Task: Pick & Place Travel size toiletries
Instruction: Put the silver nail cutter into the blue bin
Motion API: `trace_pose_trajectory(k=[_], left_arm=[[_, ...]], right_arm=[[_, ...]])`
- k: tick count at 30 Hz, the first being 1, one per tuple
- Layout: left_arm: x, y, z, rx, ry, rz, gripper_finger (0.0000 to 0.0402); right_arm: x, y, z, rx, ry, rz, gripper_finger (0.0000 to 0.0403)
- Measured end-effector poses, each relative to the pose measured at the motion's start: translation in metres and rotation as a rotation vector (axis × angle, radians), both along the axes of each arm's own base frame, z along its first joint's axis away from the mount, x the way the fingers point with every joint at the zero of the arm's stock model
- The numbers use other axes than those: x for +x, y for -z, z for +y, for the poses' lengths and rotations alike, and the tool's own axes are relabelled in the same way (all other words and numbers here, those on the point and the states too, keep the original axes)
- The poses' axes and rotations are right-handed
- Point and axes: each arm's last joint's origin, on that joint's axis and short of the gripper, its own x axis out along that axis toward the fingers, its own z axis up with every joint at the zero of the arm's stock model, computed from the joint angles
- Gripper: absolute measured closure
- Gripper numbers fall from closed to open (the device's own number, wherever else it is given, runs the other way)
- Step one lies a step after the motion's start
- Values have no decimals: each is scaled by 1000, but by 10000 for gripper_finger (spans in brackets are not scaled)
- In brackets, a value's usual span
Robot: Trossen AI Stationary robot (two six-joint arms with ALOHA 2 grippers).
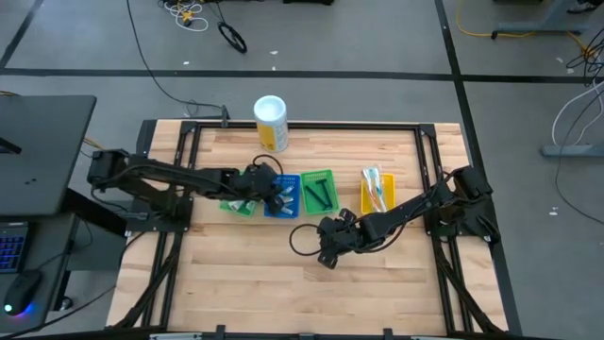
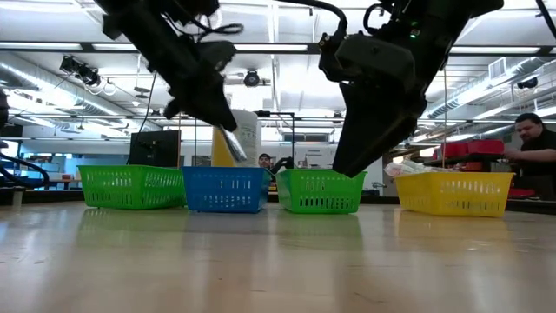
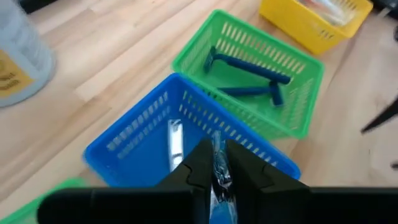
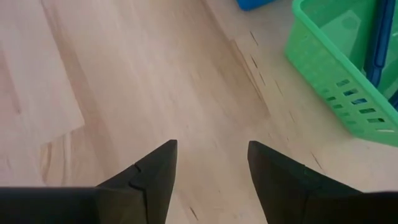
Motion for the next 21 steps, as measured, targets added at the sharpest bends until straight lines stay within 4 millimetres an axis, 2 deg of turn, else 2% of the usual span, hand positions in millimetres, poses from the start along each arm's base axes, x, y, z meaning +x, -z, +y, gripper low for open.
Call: trace_pose_trajectory(k=[6,10,16,21], left_arm=[[19,26,0,-27,4,16,366],[21,37,3,-46,-15,60,361],[22,35,5,-41,-17,38,366],[25,34,5,-35,-9,14,355]], right_arm=[[0,0,2,7,3,-7,196],[0,0,3,16,3,-7,196],[-1,0,4,15,2,-8,196],[0,0,4,16,2,-11,196]])
